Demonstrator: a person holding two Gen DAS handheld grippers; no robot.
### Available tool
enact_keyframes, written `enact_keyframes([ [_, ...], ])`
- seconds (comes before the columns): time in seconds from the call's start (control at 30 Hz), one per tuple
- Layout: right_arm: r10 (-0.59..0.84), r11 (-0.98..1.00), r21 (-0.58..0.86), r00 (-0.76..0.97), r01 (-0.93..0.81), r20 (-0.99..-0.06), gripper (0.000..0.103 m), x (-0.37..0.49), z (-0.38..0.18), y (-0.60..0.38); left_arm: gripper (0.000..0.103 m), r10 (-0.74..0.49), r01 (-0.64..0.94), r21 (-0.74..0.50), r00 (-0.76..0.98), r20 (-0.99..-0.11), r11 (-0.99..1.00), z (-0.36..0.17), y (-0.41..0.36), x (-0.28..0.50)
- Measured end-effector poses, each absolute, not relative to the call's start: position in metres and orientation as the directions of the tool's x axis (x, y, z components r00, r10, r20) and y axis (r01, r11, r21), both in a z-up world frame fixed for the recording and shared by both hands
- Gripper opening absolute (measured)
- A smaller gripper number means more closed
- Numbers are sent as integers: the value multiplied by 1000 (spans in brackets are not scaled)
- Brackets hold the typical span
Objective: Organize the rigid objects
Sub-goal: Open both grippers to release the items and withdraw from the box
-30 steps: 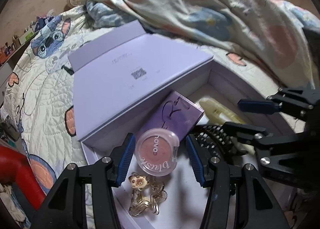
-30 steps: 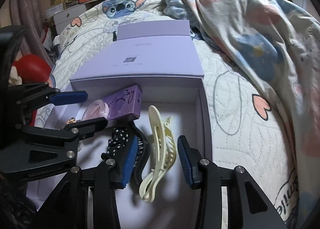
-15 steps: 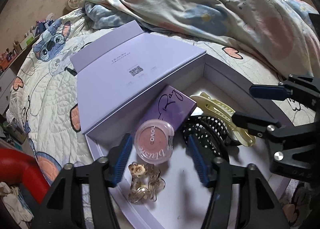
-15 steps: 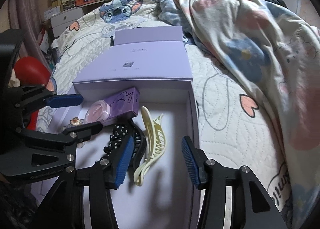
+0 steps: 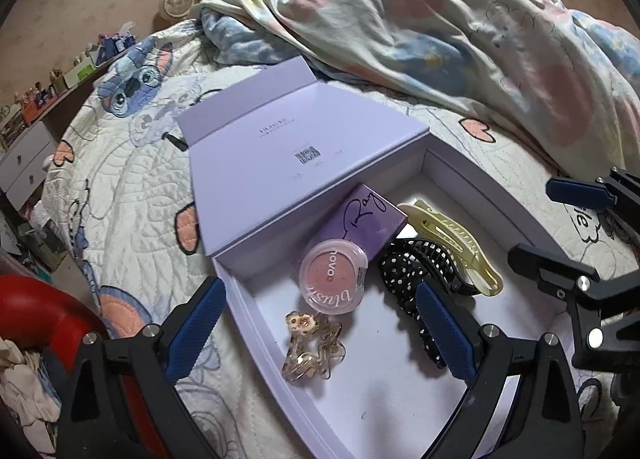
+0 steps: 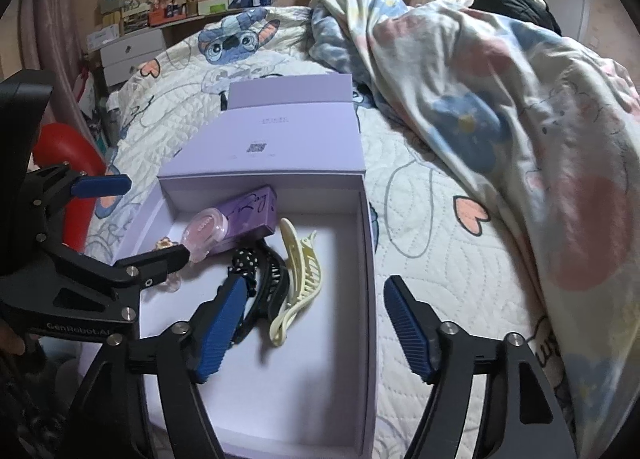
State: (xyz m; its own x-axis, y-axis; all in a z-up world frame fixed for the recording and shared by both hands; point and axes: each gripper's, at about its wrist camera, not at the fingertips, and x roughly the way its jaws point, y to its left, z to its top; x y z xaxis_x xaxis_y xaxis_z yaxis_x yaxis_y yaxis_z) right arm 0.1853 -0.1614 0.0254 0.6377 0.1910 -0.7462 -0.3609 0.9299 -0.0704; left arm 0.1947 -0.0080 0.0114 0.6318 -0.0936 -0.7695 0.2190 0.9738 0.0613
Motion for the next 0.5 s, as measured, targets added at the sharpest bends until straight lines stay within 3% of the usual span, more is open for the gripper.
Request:
enact_keyframes([
  [0.1,182,931,-85,653,-355,-735,89,179,32,-161,101,-90,206,57,640,-763,977,19,-4,189],
  [0.2,168,932,-107,677,-345,-716,93,169,40,-162,102,-90,201,58,654,-752,978,27,-1,182],
  [0.5,172,938,-106,711,-329,-682,93,137,63,-167,102,-111,214,54,685,-720,975,53,3,149],
])
